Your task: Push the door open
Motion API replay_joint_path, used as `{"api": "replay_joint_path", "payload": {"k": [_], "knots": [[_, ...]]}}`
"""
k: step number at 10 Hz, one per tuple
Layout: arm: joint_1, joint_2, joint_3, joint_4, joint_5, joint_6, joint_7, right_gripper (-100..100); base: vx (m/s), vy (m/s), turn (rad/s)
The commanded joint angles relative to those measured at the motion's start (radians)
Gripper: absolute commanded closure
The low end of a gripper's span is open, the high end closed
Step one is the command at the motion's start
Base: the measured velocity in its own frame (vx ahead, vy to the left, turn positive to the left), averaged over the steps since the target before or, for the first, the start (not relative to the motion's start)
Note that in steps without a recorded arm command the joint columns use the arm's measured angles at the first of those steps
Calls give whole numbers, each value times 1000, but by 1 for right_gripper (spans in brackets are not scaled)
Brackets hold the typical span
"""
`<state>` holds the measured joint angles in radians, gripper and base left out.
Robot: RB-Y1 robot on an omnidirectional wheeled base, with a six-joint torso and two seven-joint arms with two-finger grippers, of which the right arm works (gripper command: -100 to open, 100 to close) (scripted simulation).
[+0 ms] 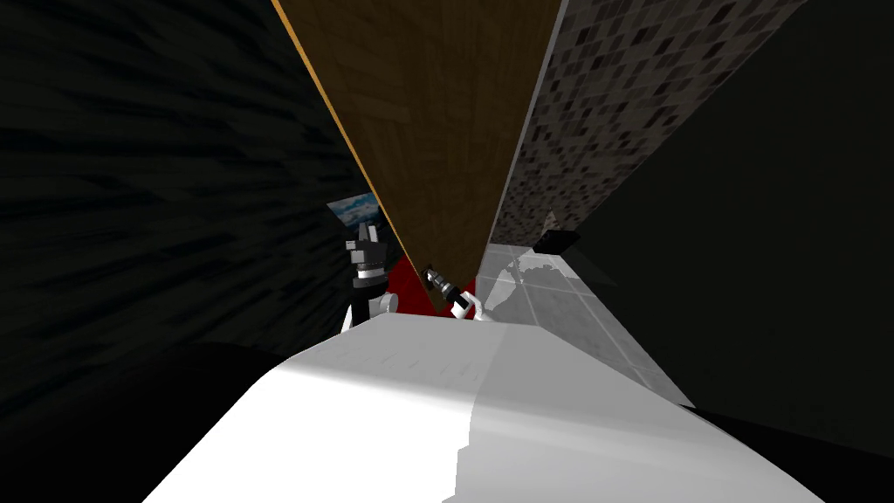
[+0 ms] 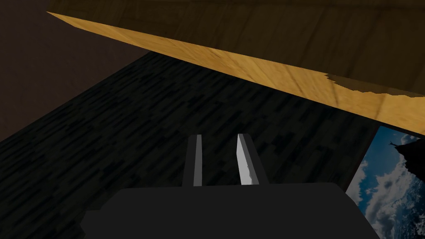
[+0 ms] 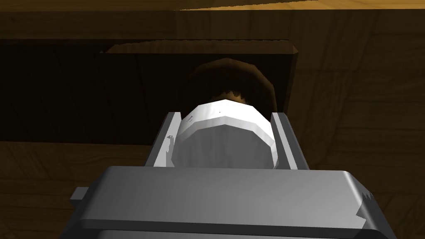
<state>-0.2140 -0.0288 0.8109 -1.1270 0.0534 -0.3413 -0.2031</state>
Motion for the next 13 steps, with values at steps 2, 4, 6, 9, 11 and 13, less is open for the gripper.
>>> {"api": "replay_joint_path", "payload": {"k": [2, 4, 6, 9, 11, 13], "knots": [[2, -2, 1, 2, 0, 1, 0, 100, -16, -19, 0], [2, -2, 1, 2, 0, 1, 0, 100, -4, -4, -2], [0, -15, -35, 17, -3, 4, 11, 100, 12, 135, -57], [-5, -16, -82, 34, -7, 4, 25, 100, 36, 187, -59], [-8, -7, -117, 46, -10, 5, 35, 100, 50, 213, -68], [-11, 8, -150, 59, -13, 5, 45, 100, 39, 201, -72]]}}
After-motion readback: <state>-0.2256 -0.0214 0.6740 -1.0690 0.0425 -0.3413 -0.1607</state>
